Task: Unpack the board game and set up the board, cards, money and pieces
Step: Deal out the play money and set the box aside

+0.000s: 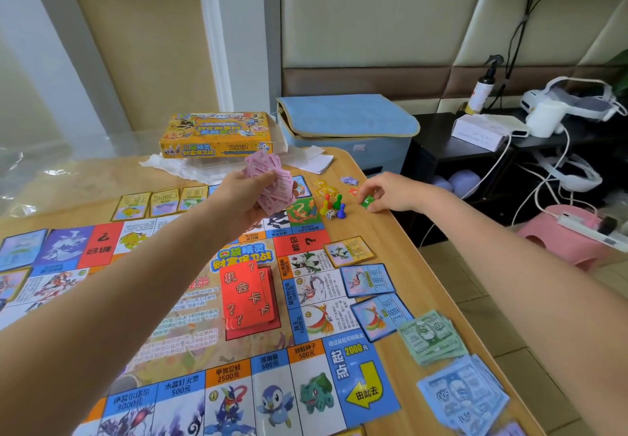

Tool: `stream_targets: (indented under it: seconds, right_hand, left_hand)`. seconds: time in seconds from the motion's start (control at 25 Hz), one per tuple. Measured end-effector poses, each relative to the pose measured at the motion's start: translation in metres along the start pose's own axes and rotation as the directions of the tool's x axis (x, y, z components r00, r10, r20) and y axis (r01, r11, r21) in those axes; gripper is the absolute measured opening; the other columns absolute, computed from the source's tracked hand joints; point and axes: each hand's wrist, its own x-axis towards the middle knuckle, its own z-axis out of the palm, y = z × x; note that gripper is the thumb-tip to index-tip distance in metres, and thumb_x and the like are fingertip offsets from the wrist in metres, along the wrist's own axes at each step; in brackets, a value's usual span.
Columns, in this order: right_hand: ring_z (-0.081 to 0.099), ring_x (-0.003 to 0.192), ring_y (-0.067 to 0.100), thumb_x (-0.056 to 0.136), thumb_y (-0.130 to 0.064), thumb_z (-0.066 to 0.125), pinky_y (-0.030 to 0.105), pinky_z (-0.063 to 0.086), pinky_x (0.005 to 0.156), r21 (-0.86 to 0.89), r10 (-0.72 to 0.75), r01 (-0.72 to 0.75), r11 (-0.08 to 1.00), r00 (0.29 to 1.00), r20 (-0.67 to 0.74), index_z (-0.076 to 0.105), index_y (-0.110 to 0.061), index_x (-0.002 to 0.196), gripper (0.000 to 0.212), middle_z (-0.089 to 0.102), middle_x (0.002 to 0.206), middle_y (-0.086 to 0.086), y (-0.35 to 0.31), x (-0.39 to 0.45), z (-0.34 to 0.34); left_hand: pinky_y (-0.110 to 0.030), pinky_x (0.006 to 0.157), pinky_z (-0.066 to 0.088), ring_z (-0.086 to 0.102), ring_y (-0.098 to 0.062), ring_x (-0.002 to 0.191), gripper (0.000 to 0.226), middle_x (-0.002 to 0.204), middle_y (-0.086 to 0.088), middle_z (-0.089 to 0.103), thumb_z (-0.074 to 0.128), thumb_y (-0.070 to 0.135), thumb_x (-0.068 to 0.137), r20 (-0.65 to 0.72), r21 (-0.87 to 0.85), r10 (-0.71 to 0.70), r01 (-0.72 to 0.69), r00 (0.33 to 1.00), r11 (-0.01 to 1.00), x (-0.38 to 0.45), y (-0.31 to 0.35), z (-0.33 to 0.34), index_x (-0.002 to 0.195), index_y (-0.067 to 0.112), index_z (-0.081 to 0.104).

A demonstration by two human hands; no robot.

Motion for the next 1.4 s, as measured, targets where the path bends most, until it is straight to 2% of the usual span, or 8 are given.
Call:
stream_targets:
  seconds: [0.4, 0.6, 0.84, 1.0, 1.08, 1.16, 1.24, 1.4]
  right_hand:
    - [0.045, 0.104, 0.012, 0.087, -0.007, 0.062, 0.026, 0.038, 0.085, -0.058, -0.036, 0.036, 0.998, 0.999, 0.009, 0.065, -0.018, 0.104, 0.021, 0.047, 0.113, -0.003, -0.004, 0.0, 0.0]
    - [0.049, 0.097, 0.012, 0.089, -0.013, 0.06, 0.026, 0.041, 0.078, 0.008, -0.073, 0.078, 0.997, 0.964, -0.256, 0.068, -0.018, 0.1, 0.014, 0.05, 0.097, -0.006, -0.015, -0.031, -0.003]
    - [0.057, 0.077, -0.007, 0.08, -0.024, 0.073, 0.012, 0.044, 0.074, -0.127, -0.091, 0.125, 0.984, 0.965, 0.245, 0.066, -0.022, 0.095, 0.017, 0.063, 0.088, -0.017, -0.031, -0.113, -0.007]
    - [0.057, 0.08, 0.001, 0.078, -0.028, 0.074, 0.012, 0.043, 0.069, -0.236, -0.044, 0.108, 0.966, 0.965, 0.259, 0.068, -0.018, 0.095, 0.02, 0.062, 0.082, -0.016, -0.034, -0.155, 0.009]
    - [0.059, 0.079, 0.008, 0.083, -0.027, 0.068, 0.015, 0.043, 0.068, -0.14, -0.105, 0.107, 0.984, 0.994, 0.027, 0.067, -0.016, 0.088, 0.012, 0.065, 0.083, -0.008, -0.038, -0.163, 0.013]
    - [0.06, 0.073, 0.015, 0.088, -0.026, 0.063, 0.021, 0.048, 0.066, 0.214, -0.061, 0.095, 0.972, 0.985, -0.161, 0.066, -0.005, 0.09, 0.021, 0.067, 0.083, 0.006, -0.05, -0.167, 0.018]
    - [0.059, 0.061, 0.013, 0.085, -0.024, 0.065, 0.019, 0.05, 0.056, 0.511, 0.015, 0.073, 0.856, 0.986, -0.166, 0.067, 0.003, 0.091, 0.027, 0.065, 0.074, 0.01, -0.067, -0.17, 0.025]
    - [0.053, 0.05, 0.01, 0.076, -0.011, 0.075, 0.015, 0.044, 0.047, 0.584, 0.077, 0.039, 0.811, 0.982, -0.172, 0.065, -0.004, 0.073, 0.013, 0.06, 0.058, 0.004, -0.081, -0.169, 0.037]
  left_hand:
    - [-0.024, 0.059, 0.058, 0.063, -0.021, 0.083, 0.032, 0.096, -0.013, 0.063, 0.045, 0.01, 0.097, 0.025, -0.042, -0.014, 0.015, 1.0, 0.999, 0.002, -0.006, 0.002, 0.127, -0.001, 0.045]
    - [-0.028, 0.063, 0.058, 0.066, -0.019, 0.076, 0.027, 0.094, -0.013, 0.064, 0.046, 0.009, 0.096, 0.06, -0.064, -0.046, 0.05, 0.997, 0.997, -0.016, -0.019, 0.02, 0.122, 0.0, 0.049]
    - [-0.027, 0.061, 0.058, 0.064, -0.022, 0.078, 0.027, 0.09, -0.014, 0.064, 0.045, 0.008, 0.097, 0.146, -0.044, -0.085, 0.092, 0.986, 0.995, -0.049, -0.025, 0.048, 0.122, -0.003, 0.047]
    - [-0.026, 0.064, 0.058, 0.064, -0.02, 0.082, 0.03, 0.095, -0.011, 0.065, 0.048, 0.01, 0.095, 0.167, 0.034, -0.121, 0.117, 0.978, 0.993, -0.077, -0.036, 0.053, 0.124, -0.001, 0.048]
    - [-0.027, 0.068, 0.057, 0.064, -0.018, 0.081, 0.029, 0.094, -0.009, 0.066, 0.052, 0.012, 0.094, 0.171, 0.112, -0.155, 0.138, 0.973, 0.984, -0.093, -0.044, 0.053, 0.121, 0.001, 0.052]
    - [-0.025, 0.067, 0.056, 0.064, -0.017, 0.079, 0.029, 0.094, -0.008, 0.067, 0.056, 0.014, 0.091, 0.185, 0.157, -0.17, 0.142, 0.968, 0.977, -0.108, -0.052, 0.054, 0.118, 0.002, 0.055]
    - [-0.023, 0.064, 0.057, 0.065, -0.016, 0.077, 0.032, 0.093, -0.008, 0.067, 0.059, 0.014, 0.089, 0.183, 0.125, -0.164, 0.143, 0.969, 0.982, -0.117, -0.054, 0.056, 0.118, 0.0, 0.057]
    - [-0.023, 0.063, 0.058, 0.066, -0.016, 0.074, 0.023, 0.09, -0.009, 0.068, 0.056, 0.01, 0.091, 0.208, -0.025, -0.147, 0.156, 0.967, 0.988, -0.126, -0.047, 0.056, 0.11, -0.001, 0.06]
